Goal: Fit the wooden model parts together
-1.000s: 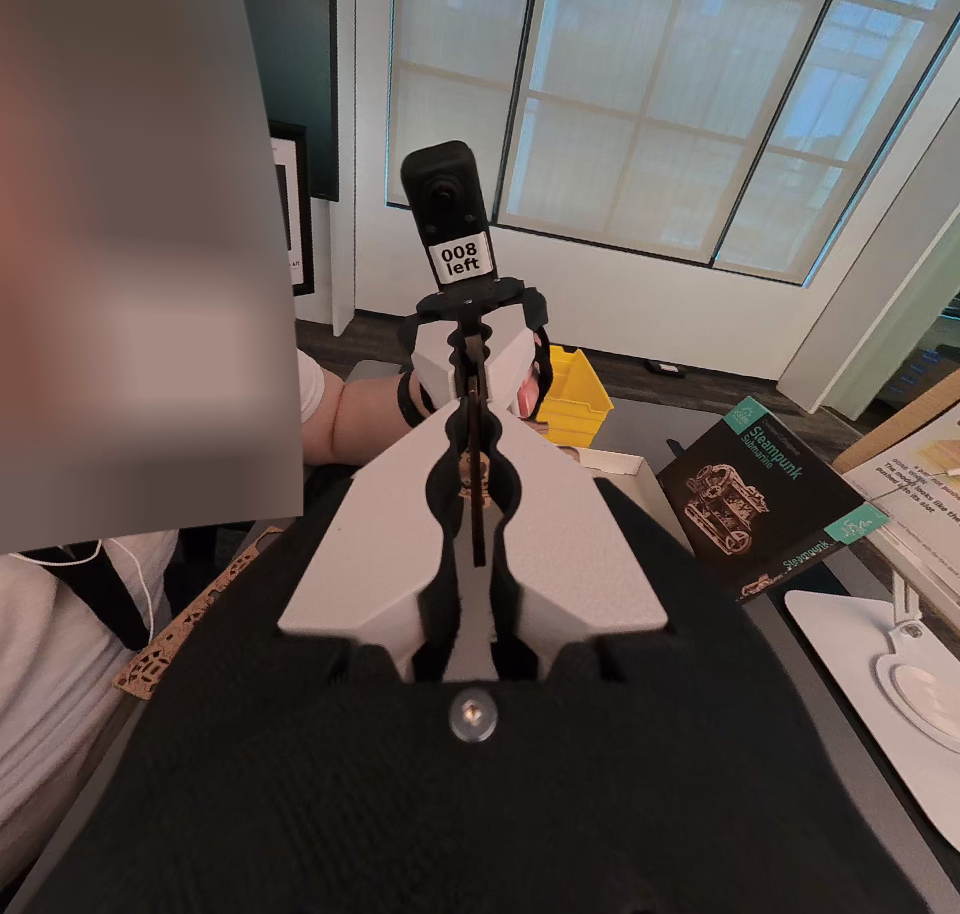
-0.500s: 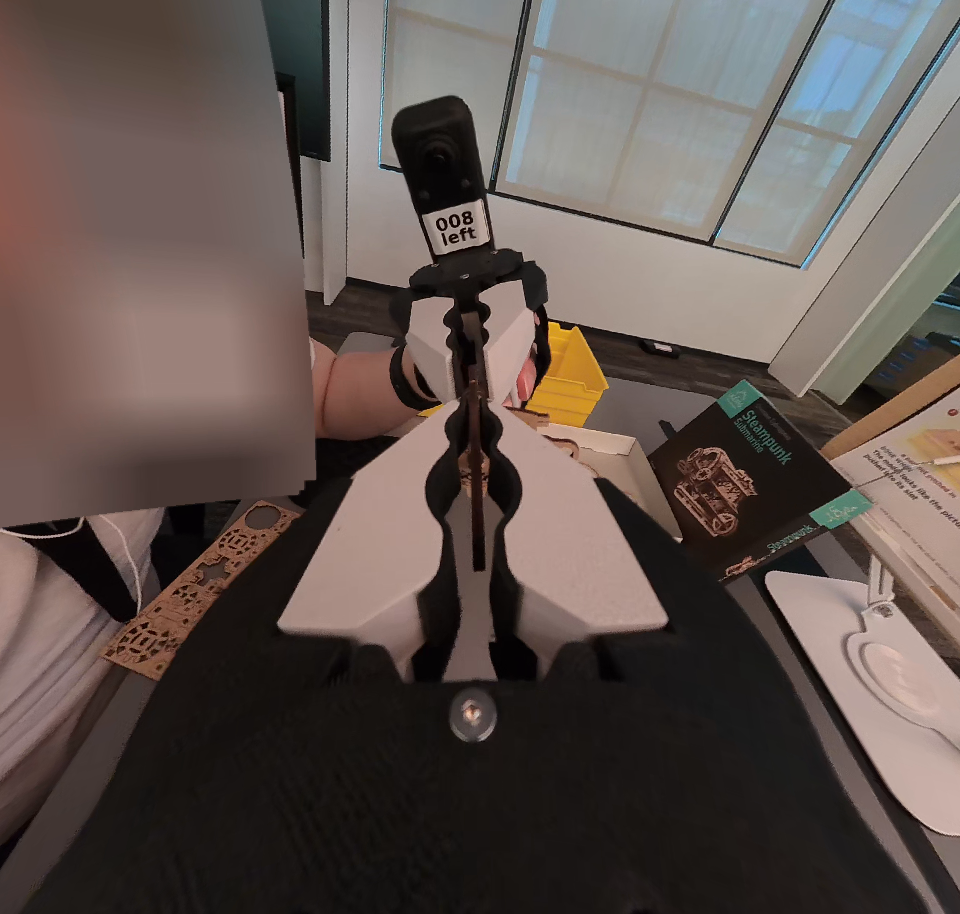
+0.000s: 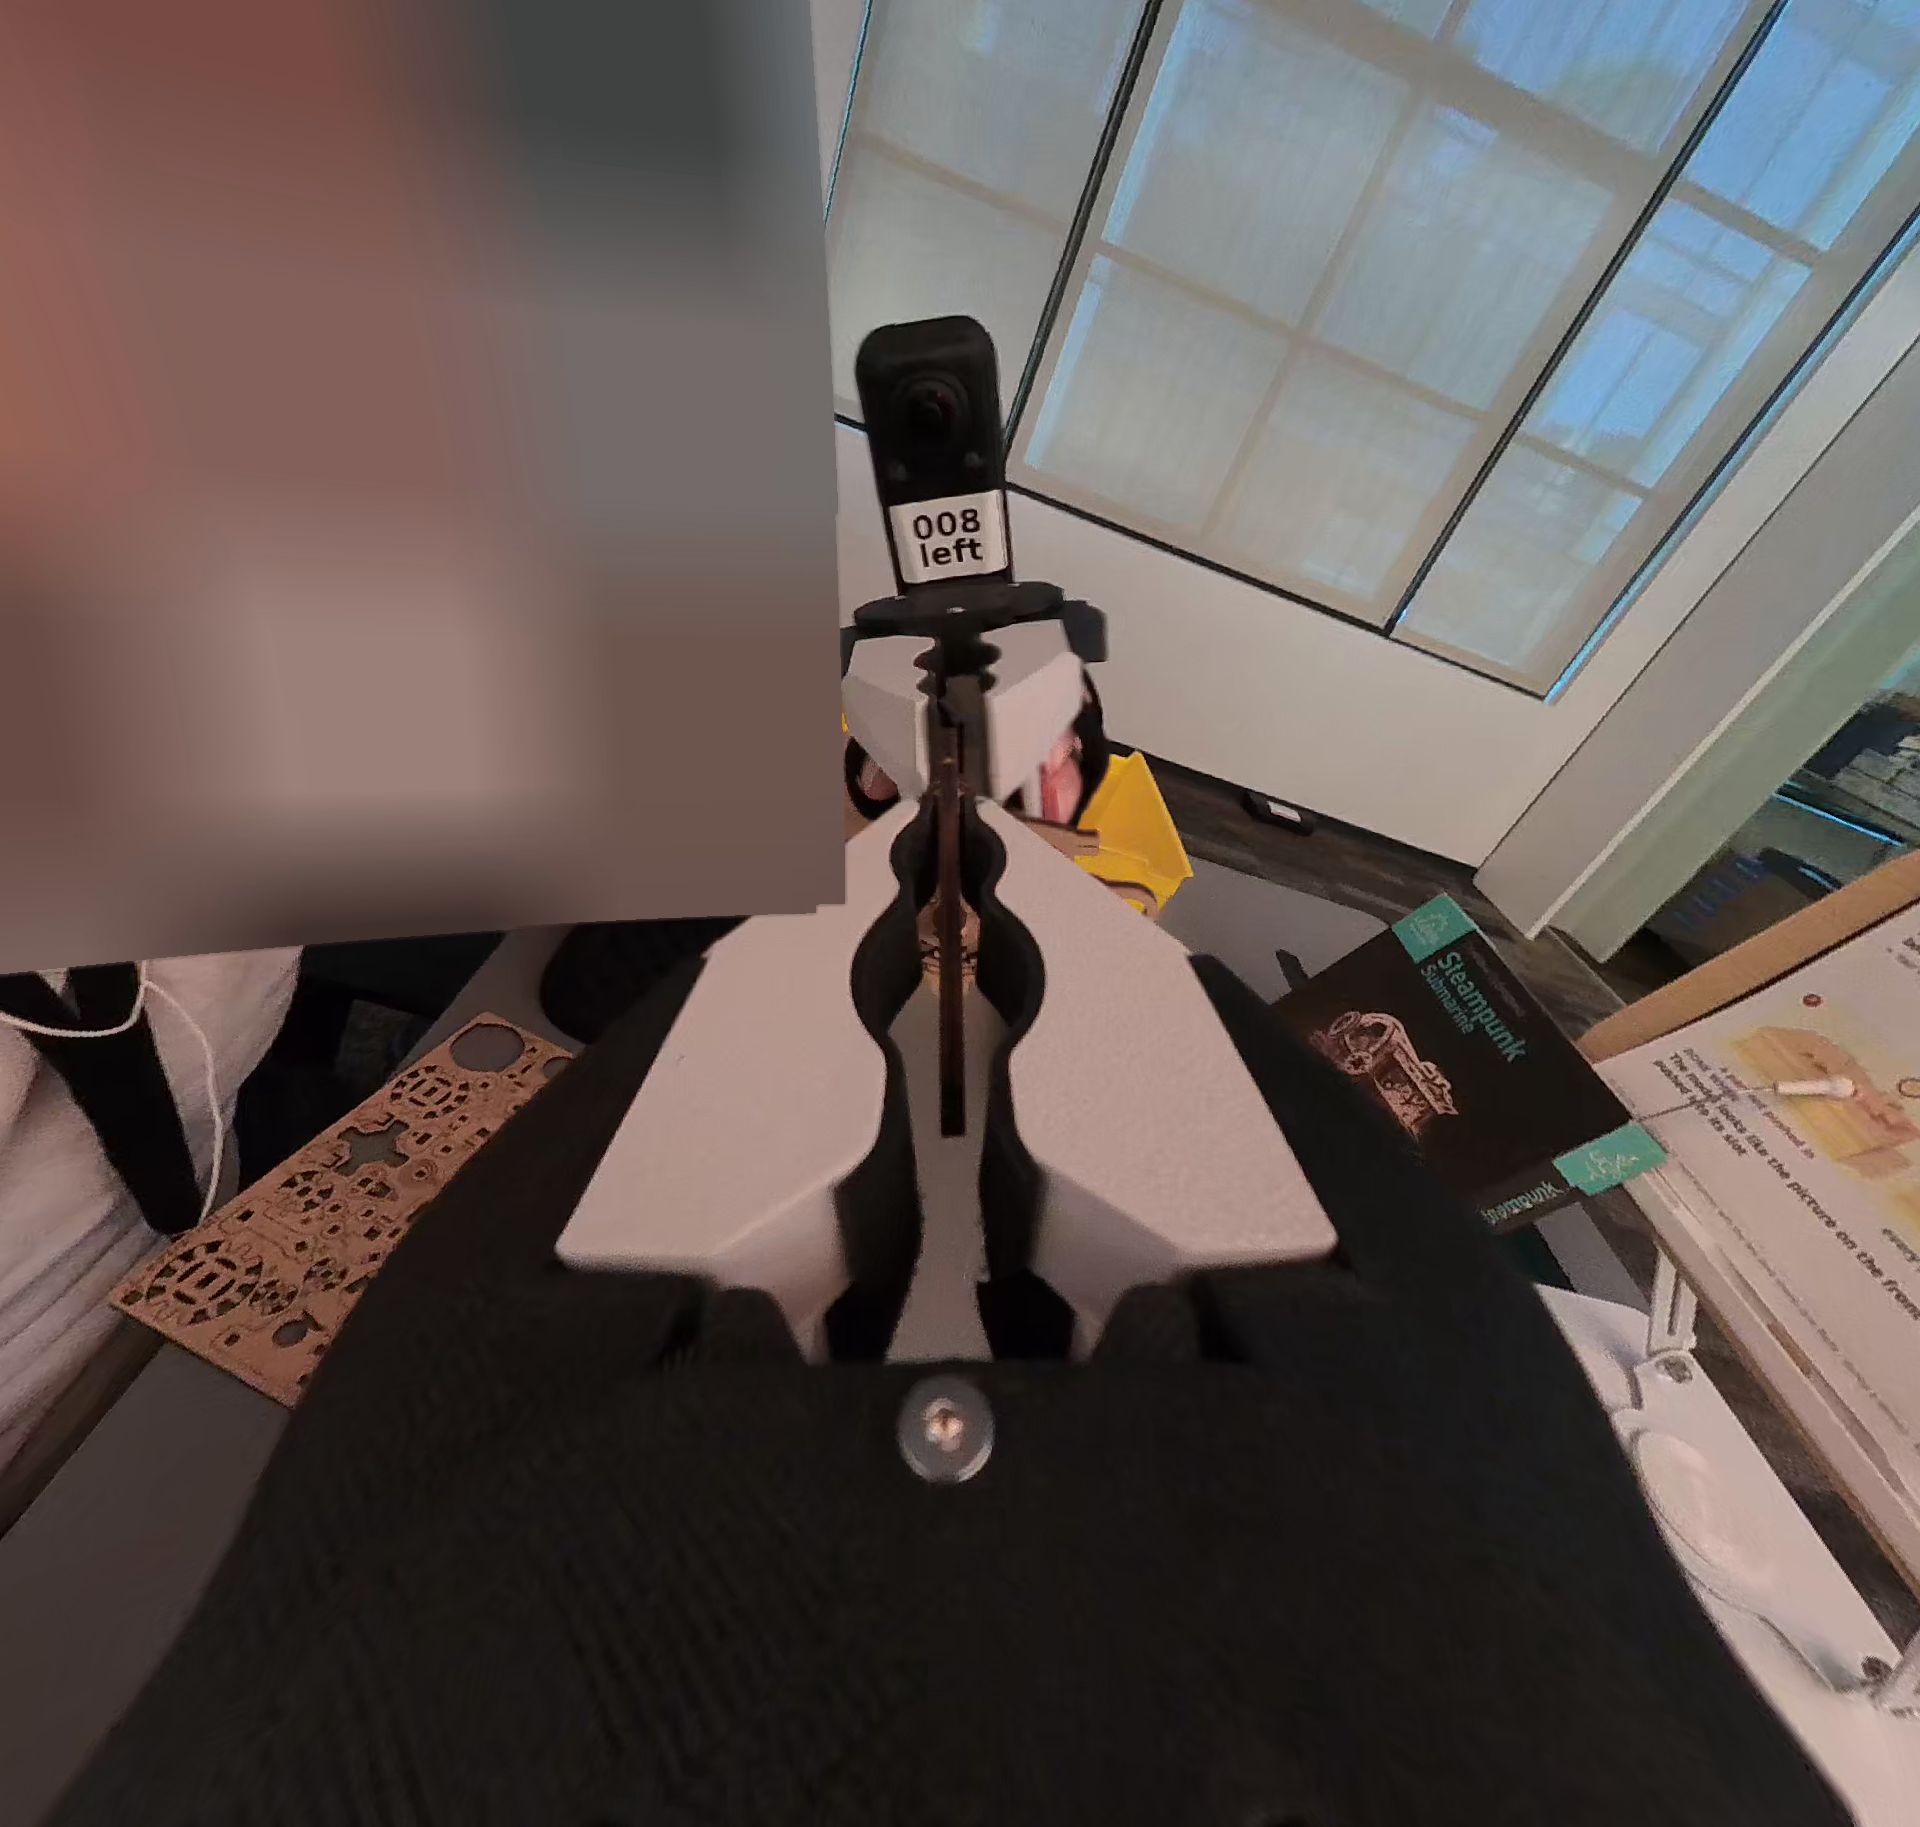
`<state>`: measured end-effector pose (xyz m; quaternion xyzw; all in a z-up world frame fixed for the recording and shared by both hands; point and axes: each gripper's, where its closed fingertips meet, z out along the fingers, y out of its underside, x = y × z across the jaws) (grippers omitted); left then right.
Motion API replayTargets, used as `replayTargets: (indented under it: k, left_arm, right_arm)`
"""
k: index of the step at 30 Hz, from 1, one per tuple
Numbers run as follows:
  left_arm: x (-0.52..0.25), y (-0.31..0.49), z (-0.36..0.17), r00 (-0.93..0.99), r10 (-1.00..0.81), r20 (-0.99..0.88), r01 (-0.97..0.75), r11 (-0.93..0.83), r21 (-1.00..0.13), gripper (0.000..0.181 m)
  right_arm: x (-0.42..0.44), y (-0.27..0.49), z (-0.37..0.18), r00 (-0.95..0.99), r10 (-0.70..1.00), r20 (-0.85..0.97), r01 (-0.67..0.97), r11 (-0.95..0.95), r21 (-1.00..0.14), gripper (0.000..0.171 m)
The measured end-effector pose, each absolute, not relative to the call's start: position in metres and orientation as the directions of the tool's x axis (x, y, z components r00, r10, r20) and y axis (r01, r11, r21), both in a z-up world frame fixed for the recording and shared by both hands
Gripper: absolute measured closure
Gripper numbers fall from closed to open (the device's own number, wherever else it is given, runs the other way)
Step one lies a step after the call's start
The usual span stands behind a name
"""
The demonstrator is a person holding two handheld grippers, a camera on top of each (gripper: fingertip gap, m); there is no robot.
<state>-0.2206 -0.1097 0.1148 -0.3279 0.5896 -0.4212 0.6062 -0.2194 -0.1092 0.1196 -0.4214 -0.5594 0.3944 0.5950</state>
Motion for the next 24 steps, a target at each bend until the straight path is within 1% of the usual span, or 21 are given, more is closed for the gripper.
replayTargets:
  k: [2, 3, 7, 15, 24]
  left_arm:
    - [-0.2202, -0.1084, 0.1158, -0.042, -0.902, -0.430, 0.126, 0.422, -0.898, 0.171]
    - [-0.2202, -0.1093, 0.1164, -0.043, -0.902, -0.429, 0.134, 0.421, -0.897, 0.171]
    - [-0.2186, -0.1124, 0.1162, -0.045, -0.897, -0.439, 0.145, 0.429, -0.892, 0.177]
    - [-0.2181, -0.1158, 0.1150, -0.074, -0.903, -0.423, 0.152, 0.409, -0.900, 0.178]
    - [-0.2177, -0.1174, 0.1152, -0.040, -0.881, -0.472, 0.138, 0.463, -0.875, 0.179]
  right_arm:
    - [-0.2206, -0.1095, 0.1187, 0.066, 0.936, 0.346, 0.012, 0.346, -0.938, 0.171]
    - [-0.2214, -0.1102, 0.1179, 0.063, 0.934, 0.353, 0.015, 0.353, -0.936, 0.170]
    - [-0.2222, -0.1117, 0.1189, 0.062, 0.930, 0.362, 0.002, 0.363, -0.932, 0.171]
    - [-0.2229, -0.1118, 0.1191, 0.059, 0.931, 0.361, -0.013, 0.362, -0.932, 0.170]
    - [-0.2232, -0.1135, 0.1197, 0.062, 0.926, 0.374, -0.024, 0.376, -0.926, 0.170]
